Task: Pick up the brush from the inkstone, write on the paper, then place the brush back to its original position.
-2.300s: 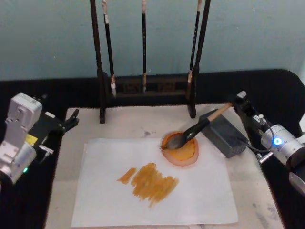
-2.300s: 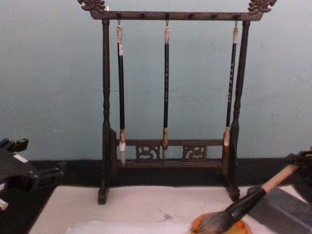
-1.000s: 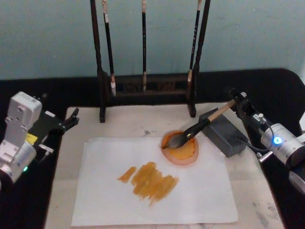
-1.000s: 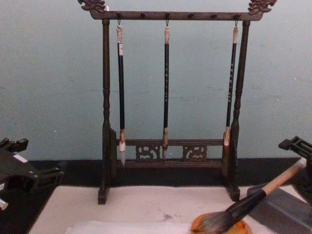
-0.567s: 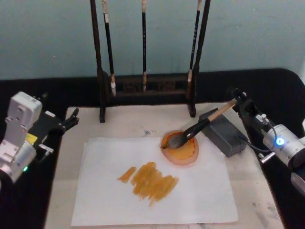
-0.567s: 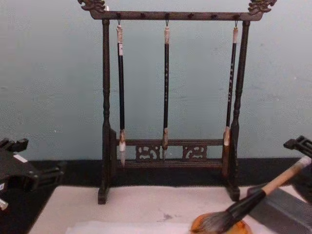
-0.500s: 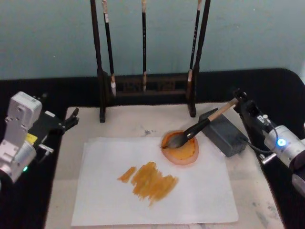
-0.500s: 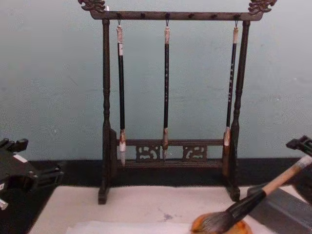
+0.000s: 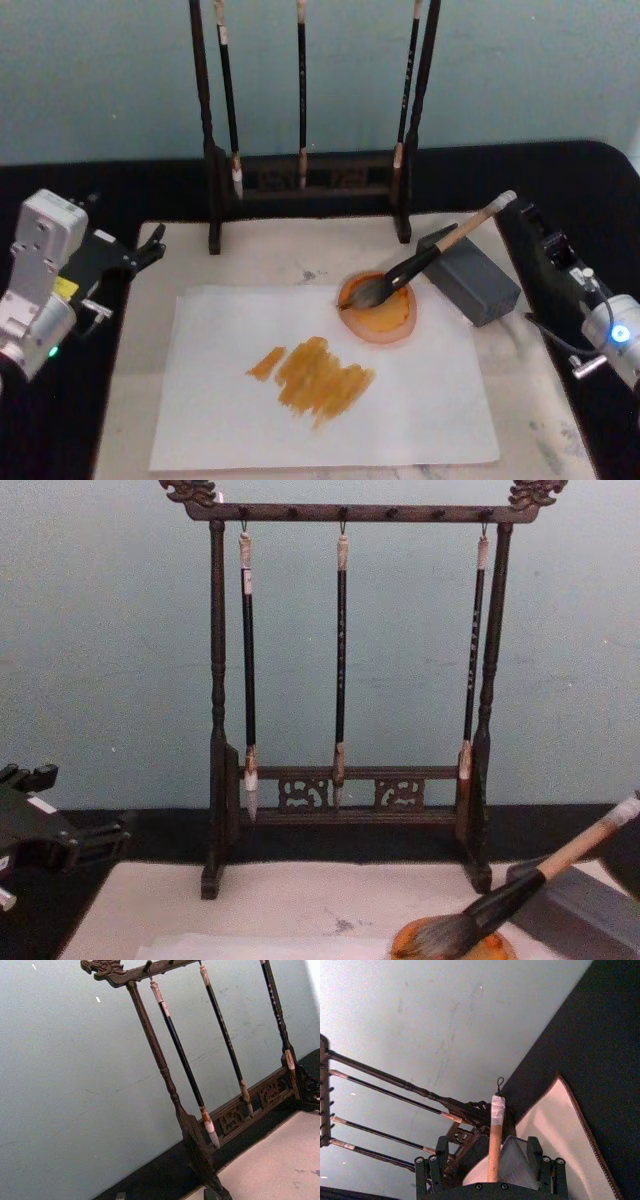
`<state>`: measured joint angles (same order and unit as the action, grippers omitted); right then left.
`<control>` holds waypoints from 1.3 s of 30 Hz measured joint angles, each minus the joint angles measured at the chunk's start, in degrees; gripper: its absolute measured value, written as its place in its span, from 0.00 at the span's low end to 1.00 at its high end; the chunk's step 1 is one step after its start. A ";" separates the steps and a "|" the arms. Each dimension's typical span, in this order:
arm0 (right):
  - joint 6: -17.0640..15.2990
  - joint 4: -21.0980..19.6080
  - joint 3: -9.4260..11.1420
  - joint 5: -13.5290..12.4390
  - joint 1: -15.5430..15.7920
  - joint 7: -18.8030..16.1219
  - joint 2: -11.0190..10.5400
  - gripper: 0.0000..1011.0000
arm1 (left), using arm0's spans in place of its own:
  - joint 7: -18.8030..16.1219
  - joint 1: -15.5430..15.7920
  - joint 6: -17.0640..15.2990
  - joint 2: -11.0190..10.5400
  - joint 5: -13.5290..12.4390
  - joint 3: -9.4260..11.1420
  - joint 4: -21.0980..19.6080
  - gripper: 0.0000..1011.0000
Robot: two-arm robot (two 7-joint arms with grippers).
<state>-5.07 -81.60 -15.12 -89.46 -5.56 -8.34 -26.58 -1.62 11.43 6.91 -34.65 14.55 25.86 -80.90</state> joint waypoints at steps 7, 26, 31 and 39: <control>4.92 -4.20 -0.25 3.81 2.10 0.59 -1.79 0.99 | 0.00 0.00 0.00 0.00 0.00 0.00 0.00 1.00; 13.32 -13.98 -10.15 42.49 0.11 7.76 -8.00 0.99 | 0.00 0.00 0.00 0.00 0.00 0.00 0.00 1.00; 12.61 -13.49 -13.06 51.08 -0.38 9.90 -8.43 0.99 | 0.00 0.00 0.00 0.00 0.00 0.00 0.00 1.00; 12.77 -11.34 -14.78 59.00 0.26 13.00 -8.00 0.99 | 0.00 0.00 0.00 0.00 0.00 0.00 0.00 1.00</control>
<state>7.70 -92.94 -29.89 -30.47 -5.30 4.67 -34.58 -1.62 11.43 6.91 -34.65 14.55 25.86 -80.90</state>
